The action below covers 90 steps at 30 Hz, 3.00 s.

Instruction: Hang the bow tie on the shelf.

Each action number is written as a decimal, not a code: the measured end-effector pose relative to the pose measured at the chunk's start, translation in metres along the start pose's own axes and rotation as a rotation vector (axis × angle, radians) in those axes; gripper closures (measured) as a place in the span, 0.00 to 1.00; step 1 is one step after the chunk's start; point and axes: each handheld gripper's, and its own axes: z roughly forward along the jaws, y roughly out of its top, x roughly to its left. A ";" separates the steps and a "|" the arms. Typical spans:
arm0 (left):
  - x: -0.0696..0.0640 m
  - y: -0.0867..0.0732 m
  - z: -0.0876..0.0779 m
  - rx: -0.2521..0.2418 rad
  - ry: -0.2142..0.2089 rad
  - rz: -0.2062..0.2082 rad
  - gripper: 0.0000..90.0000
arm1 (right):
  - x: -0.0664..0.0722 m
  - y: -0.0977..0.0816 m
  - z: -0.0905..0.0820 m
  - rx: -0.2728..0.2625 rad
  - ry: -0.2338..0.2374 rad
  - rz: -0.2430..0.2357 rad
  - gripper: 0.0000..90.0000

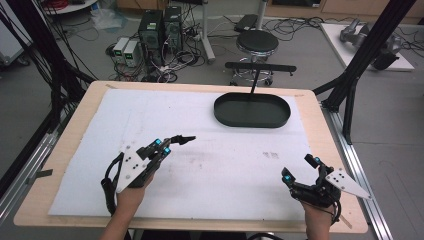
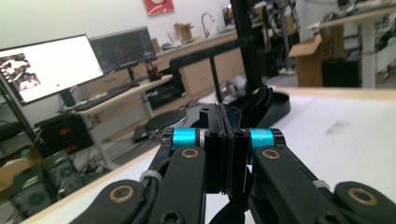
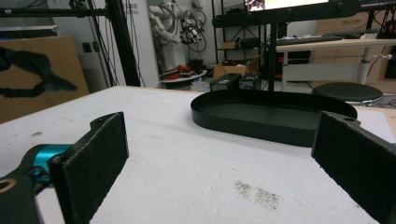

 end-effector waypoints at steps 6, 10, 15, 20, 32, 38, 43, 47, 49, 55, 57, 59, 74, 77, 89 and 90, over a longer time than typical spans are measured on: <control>-0.001 0.027 0.029 -0.077 -0.015 0.003 0.98 | 0.000 -0.002 0.003 0.005 0.008 0.003 0.03; -0.002 0.045 0.051 -0.105 -0.039 -0.006 0.98 | 0.001 -0.003 0.004 0.008 0.015 0.005 0.03; -0.001 0.062 0.078 -0.134 -0.065 -0.047 0.98 | 0.004 -0.004 0.007 0.015 0.026 0.007 0.03; 0.004 0.074 0.106 -0.132 -0.098 -0.084 0.98 | 0.003 -0.004 0.008 0.014 0.029 0.001 0.03; 0.005 0.081 0.176 -0.093 -0.125 -0.116 0.98 | 0.003 -0.003 0.010 0.007 0.041 0.004 0.03; 0.002 0.076 0.208 -0.058 -0.140 -0.134 0.98 | 0.003 -0.003 0.011 0.002 0.046 0.010 0.03; 0.004 0.070 0.232 -0.024 -0.145 -0.152 0.98 | 0.001 -0.003 0.010 -0.006 0.050 0.012 0.03; 0.011 0.063 0.248 0.006 -0.126 -0.170 0.98 | 0.001 -0.003 0.011 -0.009 0.052 0.015 0.03; 0.014 0.060 0.255 0.016 -0.116 -0.180 0.98 | 0.001 -0.003 0.012 -0.008 0.053 0.015 0.03; 0.025 0.054 0.270 0.041 -0.089 -0.196 0.98 | 0.000 -0.002 0.013 -0.014 0.062 0.027 0.03; 0.028 0.050 0.276 0.053 -0.079 -0.207 0.98 | 0.000 -0.002 0.013 -0.016 0.061 0.027 0.03; 0.030 0.047 0.281 0.067 -0.070 -0.206 0.98 | 0.000 -0.002 0.013 -0.019 0.060 0.027 0.03; 0.044 0.032 0.298 0.063 0.020 -0.229 0.98 | -0.002 -0.003 0.013 -0.020 0.063 0.035 0.03; 0.048 0.028 0.299 0.077 0.037 -0.235 0.98 | -0.002 -0.003 0.013 -0.017 0.061 0.037 0.03; 0.049 0.013 0.297 0.139 0.094 -0.143 0.98 | -0.002 -0.004 0.013 -0.009 0.055 0.039 0.03; 0.049 0.011 0.297 0.145 0.102 -0.133 0.98 | -0.002 -0.004 0.013 -0.011 0.056 0.035 0.03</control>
